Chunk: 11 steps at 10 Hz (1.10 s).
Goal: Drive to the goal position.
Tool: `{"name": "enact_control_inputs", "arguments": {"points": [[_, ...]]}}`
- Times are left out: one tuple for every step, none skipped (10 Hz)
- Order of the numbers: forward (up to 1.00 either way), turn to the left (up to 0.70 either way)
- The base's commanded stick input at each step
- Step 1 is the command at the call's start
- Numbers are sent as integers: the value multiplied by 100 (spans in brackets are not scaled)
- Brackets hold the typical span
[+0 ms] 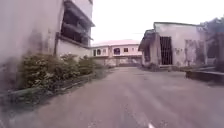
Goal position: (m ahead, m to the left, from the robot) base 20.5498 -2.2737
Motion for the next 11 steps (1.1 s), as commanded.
{"name": "enact_control_inputs", "arguments": {"points": [[100,0],[100,0],[100,-14],[100,-38],[100,-19],[100,0],[100,0],[100,0],[100,0],[100,0],[100,0]]}}
